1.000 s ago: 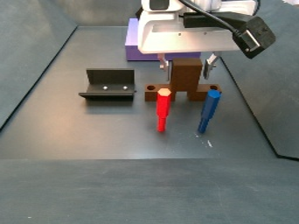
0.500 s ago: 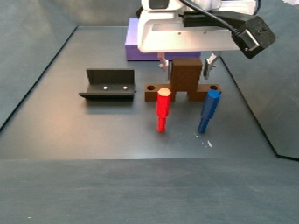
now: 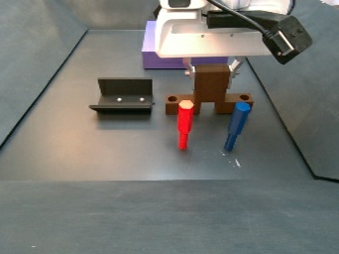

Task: Pick up the brown object. Move up. Move to above the board. Insert the brown object.
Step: Pick up the brown object, then move up.

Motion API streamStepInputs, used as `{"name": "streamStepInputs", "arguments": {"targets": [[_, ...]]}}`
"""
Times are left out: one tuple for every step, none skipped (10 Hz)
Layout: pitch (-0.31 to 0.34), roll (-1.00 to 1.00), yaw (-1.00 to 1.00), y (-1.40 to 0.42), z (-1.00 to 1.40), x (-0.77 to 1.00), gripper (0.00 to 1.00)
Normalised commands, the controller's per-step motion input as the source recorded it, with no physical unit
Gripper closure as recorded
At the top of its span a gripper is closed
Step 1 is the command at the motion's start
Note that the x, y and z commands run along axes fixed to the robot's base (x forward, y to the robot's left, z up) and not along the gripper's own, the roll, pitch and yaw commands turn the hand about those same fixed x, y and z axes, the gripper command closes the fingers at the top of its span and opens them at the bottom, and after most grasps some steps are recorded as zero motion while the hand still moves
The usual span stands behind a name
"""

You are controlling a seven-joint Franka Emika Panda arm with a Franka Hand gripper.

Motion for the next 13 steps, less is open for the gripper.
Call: {"name": "streamStepInputs", "arguments": {"targets": [[0.000,0.00,0.00,0.00,0.00,0.00,1.00],[0.000,0.00,0.00,0.00,0.00,0.00,1.00],[0.000,0.00,0.00,0.00,0.00,0.00,1.00],[0.000,0.00,0.00,0.00,0.00,0.00,1.00],[0.000,0.00,0.00,0.00,0.00,0.00,1.00],[0.000,0.00,0.00,0.00,0.00,0.00,1.00],[0.000,0.00,0.00,0.00,0.00,0.00,1.00],[0.000,0.00,0.00,0.00,0.00,0.00,1.00],[0.000,0.00,0.00,0.00,0.00,0.00,1.00],[0.000,0.00,0.00,0.00,0.00,0.00,1.00],[0.000,0.00,0.00,0.00,0.00,0.00,1.00],[0.000,0.00,0.00,0.00,0.00,0.00,1.00],[0.000,0.00,0.00,0.00,0.83,0.00,1.00]]}}
